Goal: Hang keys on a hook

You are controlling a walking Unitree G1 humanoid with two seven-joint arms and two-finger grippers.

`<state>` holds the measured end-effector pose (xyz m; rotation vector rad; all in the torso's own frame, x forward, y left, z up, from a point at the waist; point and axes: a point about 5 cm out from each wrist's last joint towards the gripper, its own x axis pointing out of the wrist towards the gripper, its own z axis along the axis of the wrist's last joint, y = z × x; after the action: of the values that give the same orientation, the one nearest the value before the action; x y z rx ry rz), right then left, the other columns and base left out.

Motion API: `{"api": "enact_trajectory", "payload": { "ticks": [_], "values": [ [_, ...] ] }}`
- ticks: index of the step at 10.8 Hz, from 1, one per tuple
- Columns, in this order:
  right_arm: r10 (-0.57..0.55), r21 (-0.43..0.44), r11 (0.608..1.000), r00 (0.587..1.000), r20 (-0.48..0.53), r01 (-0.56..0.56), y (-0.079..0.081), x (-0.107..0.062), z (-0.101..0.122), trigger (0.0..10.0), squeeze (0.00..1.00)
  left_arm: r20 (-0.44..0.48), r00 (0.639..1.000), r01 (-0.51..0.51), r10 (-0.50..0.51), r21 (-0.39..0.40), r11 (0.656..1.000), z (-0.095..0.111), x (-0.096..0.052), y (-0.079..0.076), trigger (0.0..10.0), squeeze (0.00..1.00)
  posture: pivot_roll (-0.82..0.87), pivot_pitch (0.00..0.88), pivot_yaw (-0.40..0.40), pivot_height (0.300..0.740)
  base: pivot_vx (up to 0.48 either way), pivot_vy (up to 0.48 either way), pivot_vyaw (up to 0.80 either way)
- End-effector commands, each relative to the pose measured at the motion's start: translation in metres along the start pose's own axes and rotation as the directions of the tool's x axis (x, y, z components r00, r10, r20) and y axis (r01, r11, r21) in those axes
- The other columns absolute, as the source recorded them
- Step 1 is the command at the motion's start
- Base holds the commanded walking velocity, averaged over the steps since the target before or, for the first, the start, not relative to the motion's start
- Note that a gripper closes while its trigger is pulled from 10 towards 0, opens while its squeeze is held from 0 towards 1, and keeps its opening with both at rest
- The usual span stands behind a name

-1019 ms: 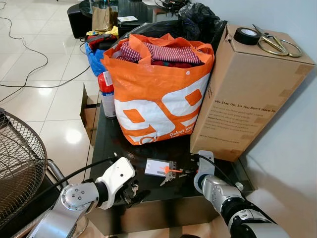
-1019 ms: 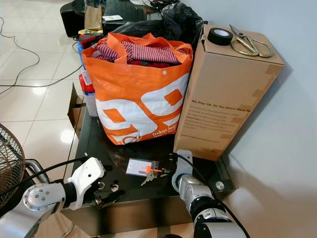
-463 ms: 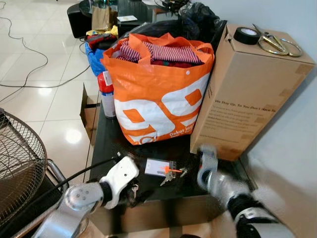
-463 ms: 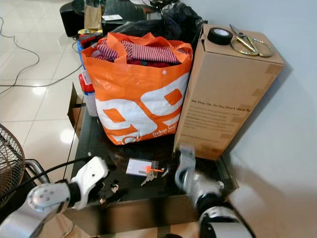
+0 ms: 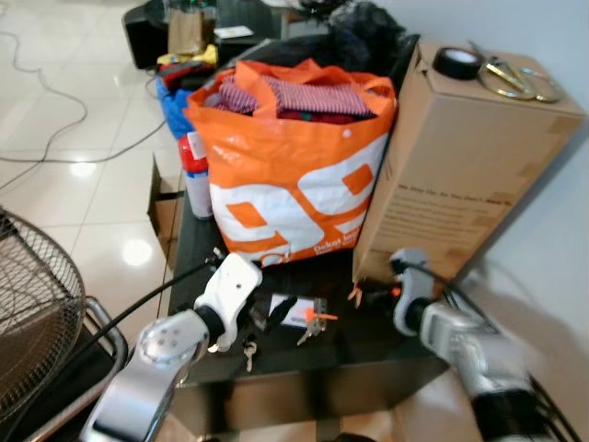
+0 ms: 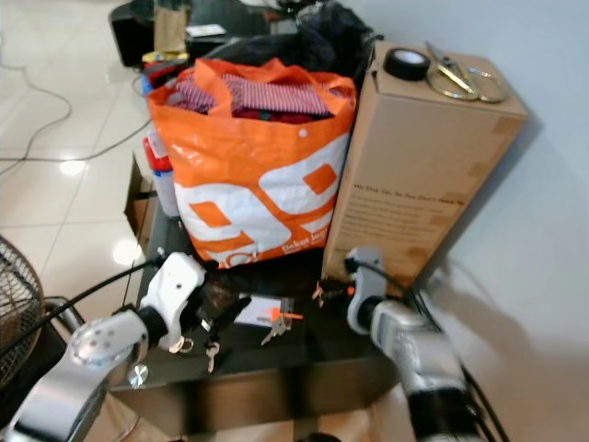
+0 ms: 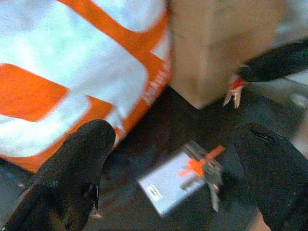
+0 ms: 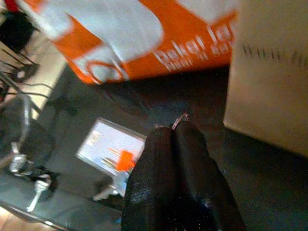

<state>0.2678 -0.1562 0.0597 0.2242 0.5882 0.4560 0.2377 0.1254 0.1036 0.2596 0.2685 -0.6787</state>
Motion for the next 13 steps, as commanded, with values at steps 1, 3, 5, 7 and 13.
{"api": "enact_trajectory", "payload": {
  "ticks": [1, 3, 5, 7, 13],
  "values": [
    [0.016, -0.008, 1.0, 0.999, 0.048, -0.016, 0.004, -0.008, 0.011, 0.0, 0.0, 0.004, 0.999, -0.053, 0.053, -0.002, 0.999, 0.003, 0.0, 0.007, 10.0, 0.0, -0.1, 0.0, -0.05, 0.74, 0.0, 0.0, 0.0],
    [0.016, -0.067, 0.998, 0.982, 0.19, -0.003, 0.019, -0.033, 0.029, 0.0, 0.0, 0.077, 0.983, -0.165, 0.164, 0.008, 0.986, 0.021, 0.0, 0.024, 10.0, 0.0, -0.06, 0.0, -0.066, 0.74, 0.0, 0.0, 0.0],
    [-0.043, -0.064, 0.996, 0.947, 0.318, 0.067, 0.031, -0.049, 0.045, 0.0, 0.0, 0.105, 0.966, -0.233, 0.235, -0.031, 0.972, 0.03, -0.003, 0.03, 10.0, 0.0, -0.04, 0.0, -0.059, 0.74, 0.0, 0.0, 0.0],
    [-0.157, -0.044, 0.981, 0.909, 0.386, 0.188, 0.035, -0.057, 0.047, 0.0, 0.0, 0.083, 0.961, -0.264, 0.264, -0.014, 0.964, 0.026, -0.005, 0.033, 10.0, 0.0, -0.05, 0.0, -0.037, 0.74, 0.0, 0.0, 0.0],
    [-0.346, -0.028, 0.918, 0.833, 0.431, 0.396, 0.029, -0.054, 0.054, 10.0, 0.0, 0.088, 0.934, -0.344, 0.346, -0.035, 0.938, 0.031, 0.007, 0.051, 10.0, 0.0, -0.11, 0.0, 0.021, 0.74, 0.0, 0.0, 0.0]
  ]
}}
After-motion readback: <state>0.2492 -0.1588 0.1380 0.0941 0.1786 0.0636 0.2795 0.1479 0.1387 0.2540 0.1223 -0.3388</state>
